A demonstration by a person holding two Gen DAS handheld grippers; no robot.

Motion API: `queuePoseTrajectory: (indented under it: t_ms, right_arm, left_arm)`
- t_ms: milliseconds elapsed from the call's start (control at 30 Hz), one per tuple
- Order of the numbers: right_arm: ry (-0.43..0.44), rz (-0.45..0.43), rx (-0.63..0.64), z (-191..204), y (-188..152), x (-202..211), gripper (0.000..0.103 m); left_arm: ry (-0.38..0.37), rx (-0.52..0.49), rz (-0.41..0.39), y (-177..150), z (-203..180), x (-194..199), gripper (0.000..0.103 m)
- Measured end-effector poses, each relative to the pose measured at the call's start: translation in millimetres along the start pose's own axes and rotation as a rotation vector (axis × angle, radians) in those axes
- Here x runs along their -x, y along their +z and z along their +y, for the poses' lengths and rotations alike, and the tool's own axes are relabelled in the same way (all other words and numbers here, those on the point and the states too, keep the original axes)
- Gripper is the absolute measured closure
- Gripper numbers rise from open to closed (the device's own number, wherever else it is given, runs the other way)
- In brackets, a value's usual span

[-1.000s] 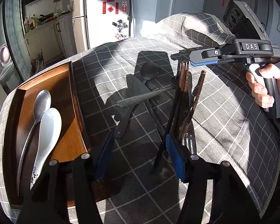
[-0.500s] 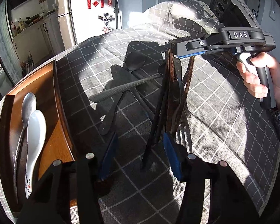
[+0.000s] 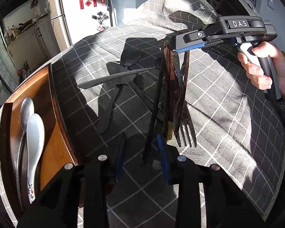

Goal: Organize utensils
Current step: 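Grasp a brown chopstick from the pile with the right gripper, then lower the chopstick into the tray beside the spoons and release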

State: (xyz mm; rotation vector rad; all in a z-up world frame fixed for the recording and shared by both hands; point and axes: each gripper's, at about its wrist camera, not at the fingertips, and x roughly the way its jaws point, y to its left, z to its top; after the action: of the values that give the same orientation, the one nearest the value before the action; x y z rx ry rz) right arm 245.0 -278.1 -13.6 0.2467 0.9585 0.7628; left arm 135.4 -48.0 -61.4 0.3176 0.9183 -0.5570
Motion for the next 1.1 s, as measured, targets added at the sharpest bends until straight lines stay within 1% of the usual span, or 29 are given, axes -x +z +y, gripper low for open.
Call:
queuePoseTrajectory:
  t_ms: [67,100,133,167,200,300,367,433,500,567,667,767,833,900,1000,1100]
  right_arm:
    - [0.003,0.001,0.002,1.8,0.2,0.1,0.046]
    - [0.002,0.002,0.004,2.8,0.2,0.1,0.046]
    - [0.003,0.003,0.005,3.6,-0.2,0.1,0.046]
    - [0.001,0.004,0.006,3.9,0.1,0.2,0.046]
    - [-0.005,0.003,0.006,4.1,0.3,0.4,0.046]
    - [-0.032,-0.001,-0.021,2.3,1.7,0.6,0.046]
    - [-0.036,-0.006,-0.051,0.4,2.7,-1.1,0.046]
    - [-0.017,-0.009,-0.092,-1.7,4.0,-5.2,0.046]
    - [0.024,-0.009,-0.141,-2.7,4.7,-12.4,0.046]
    - [0.052,-0.008,-0.196,-4.0,5.3,-22.3,0.046]
    - [0.036,-0.01,-0.287,-10.7,5.4,-38.2,0.046]
    - [0.006,-0.017,-0.32,-11.5,6.0,-44.6,0.054]
    - [-0.027,-0.021,-0.308,-7.5,6.2,-45.5,0.062]
    - [-0.055,-0.024,-0.302,-6.2,4.4,-46.4,0.082]
    - [-0.048,-0.042,-0.313,-8.3,1.5,-42.9,0.085]
    - [-0.062,-0.056,-0.288,-0.1,2.7,-36.8,0.086]
  left_arm:
    - [-0.006,0.0,0.012,3.7,-1.6,-2.9,0.07]
    - [-0.023,0.003,0.009,3.9,-1.8,-4.0,0.077]
    - [-0.038,0.004,0.003,3.9,-2.8,-4.8,0.083]
    - [-0.042,0.007,-0.001,4.0,-4.3,-5.1,0.093]
    - [-0.039,0.014,-0.002,3.8,-6.1,-5.3,0.096]
    - [-0.035,0.05,-0.016,4.5,-6.8,-3.6,0.097]
    - [-0.056,0.082,-0.04,4.5,-4.3,1.4,0.097]
    - [-0.061,0.112,-0.073,6.5,-1.1,11.1,0.098]
    - [-0.082,0.129,-0.102,9.4,-0.8,21.7,0.098]
    - [-0.086,0.141,-0.12,11.8,-4.1,29.9,0.098]
    - [-0.086,0.148,-0.141,13.5,-8.9,37.0,0.098]
    - [-0.082,0.165,-0.146,11.3,-9.6,36.9,0.098]
    - [-0.089,0.179,-0.145,9.5,-9.3,36.1,0.098]
    - [-0.103,0.194,-0.152,6.7,-8.9,36.5,0.097]
    - [-0.114,0.201,-0.157,3.2,-9.2,35.0,0.097]
    - [-0.114,0.194,-0.165,1.0,-10.2,38.3,0.097]
